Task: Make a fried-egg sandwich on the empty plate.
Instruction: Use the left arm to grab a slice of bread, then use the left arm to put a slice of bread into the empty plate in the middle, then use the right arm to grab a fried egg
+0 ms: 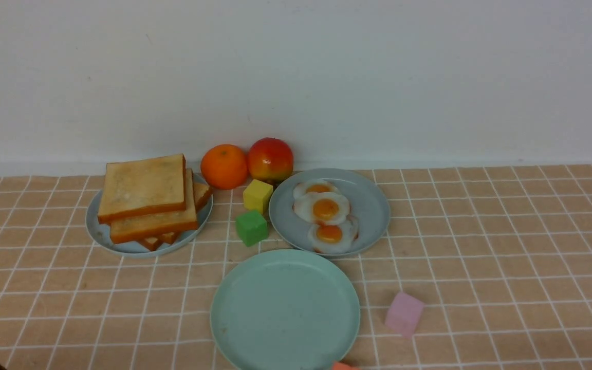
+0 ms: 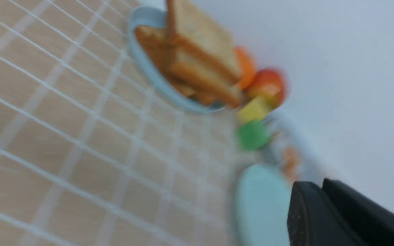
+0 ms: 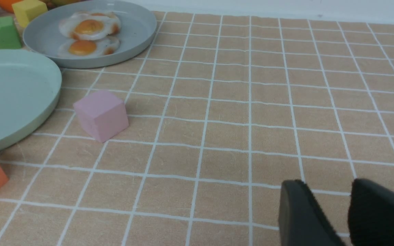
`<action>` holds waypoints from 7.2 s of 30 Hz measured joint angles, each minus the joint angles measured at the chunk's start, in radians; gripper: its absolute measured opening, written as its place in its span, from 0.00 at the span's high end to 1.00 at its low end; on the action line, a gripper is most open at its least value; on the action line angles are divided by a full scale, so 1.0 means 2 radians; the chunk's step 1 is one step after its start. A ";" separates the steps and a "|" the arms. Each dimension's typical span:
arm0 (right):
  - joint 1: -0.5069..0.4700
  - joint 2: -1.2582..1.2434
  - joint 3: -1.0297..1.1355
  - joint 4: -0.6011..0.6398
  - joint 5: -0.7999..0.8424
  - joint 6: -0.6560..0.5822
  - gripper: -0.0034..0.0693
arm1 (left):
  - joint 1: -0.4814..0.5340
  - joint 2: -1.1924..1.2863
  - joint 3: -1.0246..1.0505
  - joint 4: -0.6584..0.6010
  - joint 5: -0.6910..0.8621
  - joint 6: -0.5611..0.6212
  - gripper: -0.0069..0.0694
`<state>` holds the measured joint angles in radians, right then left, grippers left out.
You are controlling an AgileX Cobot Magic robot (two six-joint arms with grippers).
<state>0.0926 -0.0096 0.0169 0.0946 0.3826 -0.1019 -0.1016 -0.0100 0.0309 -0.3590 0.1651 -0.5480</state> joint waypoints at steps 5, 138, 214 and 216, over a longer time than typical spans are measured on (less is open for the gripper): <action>0.000 0.000 0.000 0.000 0.000 0.000 0.62 | 0.000 0.000 0.000 -0.043 -0.052 -0.012 0.82; 0.000 0.239 -0.405 0.185 0.342 -0.088 0.57 | -0.325 0.926 -0.658 0.179 0.276 0.443 0.49; 0.069 1.208 -0.959 0.415 0.166 -0.119 0.34 | -0.325 0.294 -0.273 0.279 0.037 0.088 0.93; 0.069 1.208 -0.959 0.413 0.174 -0.119 0.35 | -0.325 0.294 -0.273 0.279 0.036 0.088 0.93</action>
<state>0.2299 2.4055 -1.9017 0.9203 0.7308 -0.3409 -0.7522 0.5771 -0.5152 0.1981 0.2372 -0.3729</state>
